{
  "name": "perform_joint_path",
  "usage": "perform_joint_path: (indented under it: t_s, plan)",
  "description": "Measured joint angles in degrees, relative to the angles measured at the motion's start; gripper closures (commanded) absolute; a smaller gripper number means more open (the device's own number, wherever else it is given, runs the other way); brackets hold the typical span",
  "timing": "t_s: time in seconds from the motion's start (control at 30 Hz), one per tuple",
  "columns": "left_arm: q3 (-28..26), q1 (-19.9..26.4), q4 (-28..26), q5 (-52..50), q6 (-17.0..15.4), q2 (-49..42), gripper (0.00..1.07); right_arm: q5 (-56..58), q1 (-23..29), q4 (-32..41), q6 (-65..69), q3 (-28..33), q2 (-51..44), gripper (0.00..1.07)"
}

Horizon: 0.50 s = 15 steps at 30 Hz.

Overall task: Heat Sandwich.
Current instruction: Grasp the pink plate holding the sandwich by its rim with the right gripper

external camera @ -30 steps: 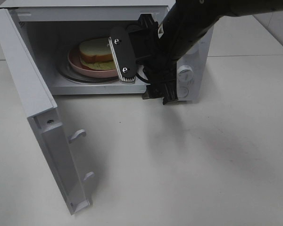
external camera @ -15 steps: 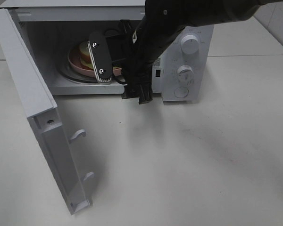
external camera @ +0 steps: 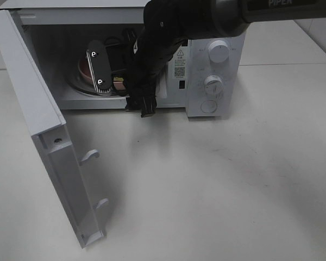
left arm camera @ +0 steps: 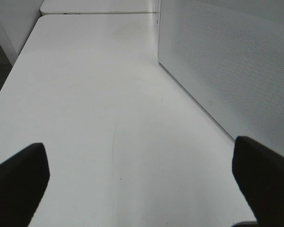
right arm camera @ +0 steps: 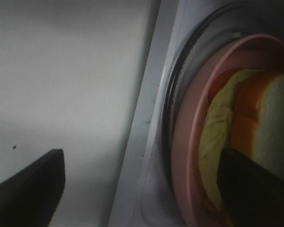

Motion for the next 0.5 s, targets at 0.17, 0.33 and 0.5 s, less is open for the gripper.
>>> perform_joint_path:
  t_s: [0.17,0.33,0.5]
  plan:
    - [0.0,0.0,0.0,0.0,0.0,0.0,0.05,1.4,0.0,0.1,0.0,-4.9,3.2,0.24]
    - [0.0,0.0,0.0,0.0,0.0,0.0,0.05,4.2,0.0,-0.2,0.2,-10.4,6.9,0.25]
    - [0.0,0.0,0.0,0.0,0.0,0.0,0.05,6.7,0.0,-1.0,1.1,-15.0,9.5,0.26]
